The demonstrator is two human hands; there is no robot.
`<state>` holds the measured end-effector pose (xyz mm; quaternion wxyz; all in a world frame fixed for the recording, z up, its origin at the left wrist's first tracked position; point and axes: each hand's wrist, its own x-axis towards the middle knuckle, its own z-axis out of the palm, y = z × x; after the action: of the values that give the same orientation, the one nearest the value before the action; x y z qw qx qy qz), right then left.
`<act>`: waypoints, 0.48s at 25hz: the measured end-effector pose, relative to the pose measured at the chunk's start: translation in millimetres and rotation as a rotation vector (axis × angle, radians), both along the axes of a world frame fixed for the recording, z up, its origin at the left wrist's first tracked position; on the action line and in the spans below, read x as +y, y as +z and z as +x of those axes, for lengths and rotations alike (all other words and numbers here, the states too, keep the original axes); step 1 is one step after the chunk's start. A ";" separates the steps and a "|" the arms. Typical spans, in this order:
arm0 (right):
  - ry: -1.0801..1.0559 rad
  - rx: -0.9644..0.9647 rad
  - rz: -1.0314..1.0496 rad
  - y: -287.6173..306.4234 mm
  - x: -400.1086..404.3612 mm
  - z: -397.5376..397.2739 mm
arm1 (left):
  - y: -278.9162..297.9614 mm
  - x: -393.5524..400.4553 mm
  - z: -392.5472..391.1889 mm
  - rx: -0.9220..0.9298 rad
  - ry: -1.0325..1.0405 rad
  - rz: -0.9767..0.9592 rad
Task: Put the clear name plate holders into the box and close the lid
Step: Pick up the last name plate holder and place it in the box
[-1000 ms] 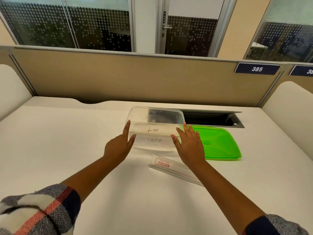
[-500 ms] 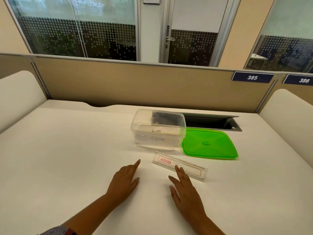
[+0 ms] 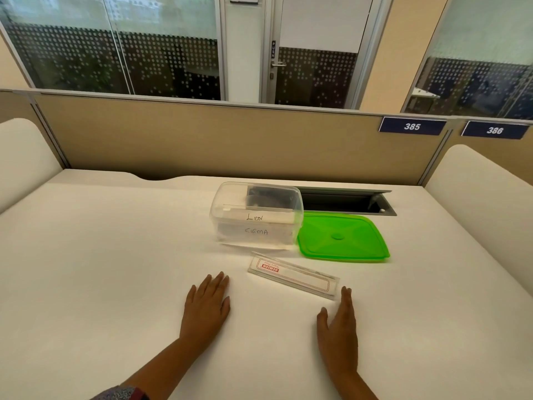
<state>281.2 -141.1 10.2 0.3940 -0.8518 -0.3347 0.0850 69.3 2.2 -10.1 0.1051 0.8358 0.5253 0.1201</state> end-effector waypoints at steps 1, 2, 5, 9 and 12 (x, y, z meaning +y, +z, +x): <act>-0.005 0.006 -0.033 -1.5 1.0 0.7 | 0.2 2.0 1.6 0.008 0.010 -0.006; 0.002 -0.005 -0.072 -3.0 2.2 1.1 | 1.0 4.1 3.3 0.021 0.019 -0.013; 0.000 -0.056 -0.172 -5.5 7.0 4.4 | 6.2 10.2 12.0 0.039 0.056 -0.051; -0.001 -0.105 -0.220 -5.3 12.4 13.8 | 13.9 17.1 27.5 0.055 0.085 -0.169; 0.022 -0.090 -0.182 -4.6 13.2 21.5 | 24.8 27.4 40.2 -0.018 0.082 -0.299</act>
<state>302.7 -127.9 5.6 0.2987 -0.8833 -0.3521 0.0809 109.5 29.6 14.7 0.2283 0.7874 0.5702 0.0523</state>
